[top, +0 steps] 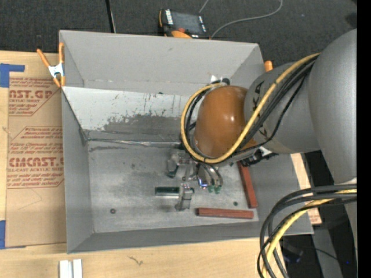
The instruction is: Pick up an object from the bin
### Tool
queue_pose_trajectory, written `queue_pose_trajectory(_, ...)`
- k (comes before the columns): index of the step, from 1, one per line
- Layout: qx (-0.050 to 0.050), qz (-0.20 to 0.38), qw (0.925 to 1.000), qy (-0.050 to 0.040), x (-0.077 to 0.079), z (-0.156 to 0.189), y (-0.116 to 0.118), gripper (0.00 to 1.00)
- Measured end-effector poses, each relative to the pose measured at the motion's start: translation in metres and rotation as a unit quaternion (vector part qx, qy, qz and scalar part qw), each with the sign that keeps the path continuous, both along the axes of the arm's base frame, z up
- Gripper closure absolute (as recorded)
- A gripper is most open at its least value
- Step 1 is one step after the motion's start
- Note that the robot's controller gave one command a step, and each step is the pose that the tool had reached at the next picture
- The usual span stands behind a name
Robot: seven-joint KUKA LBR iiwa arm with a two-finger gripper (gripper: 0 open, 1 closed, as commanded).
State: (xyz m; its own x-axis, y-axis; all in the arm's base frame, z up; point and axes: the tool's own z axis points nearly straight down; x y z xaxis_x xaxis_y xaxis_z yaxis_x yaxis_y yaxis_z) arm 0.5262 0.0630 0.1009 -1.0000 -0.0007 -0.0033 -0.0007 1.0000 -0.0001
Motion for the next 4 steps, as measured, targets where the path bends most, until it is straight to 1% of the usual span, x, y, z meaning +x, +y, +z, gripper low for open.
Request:
queue_pose_trajectory(1, 0.001, -0.163, 0.9866, 0.0022, -0.023, 0.011, 0.005, 0.0)
queue_pose_trajectory(2, 0.001, -0.198, 0.9802, 0.0019, -0.036, -0.032, 0.012, 0.0)
queue_pose_trajectory(3, 0.001, -0.199, 0.98, -0.0015, -0.034, -0.031, 0.012, 0.0)
queue_pose_trajectory(4, 0.001, -0.198, 0.9801, 0.0019, -0.036, -0.032, 0.012, 1.0)
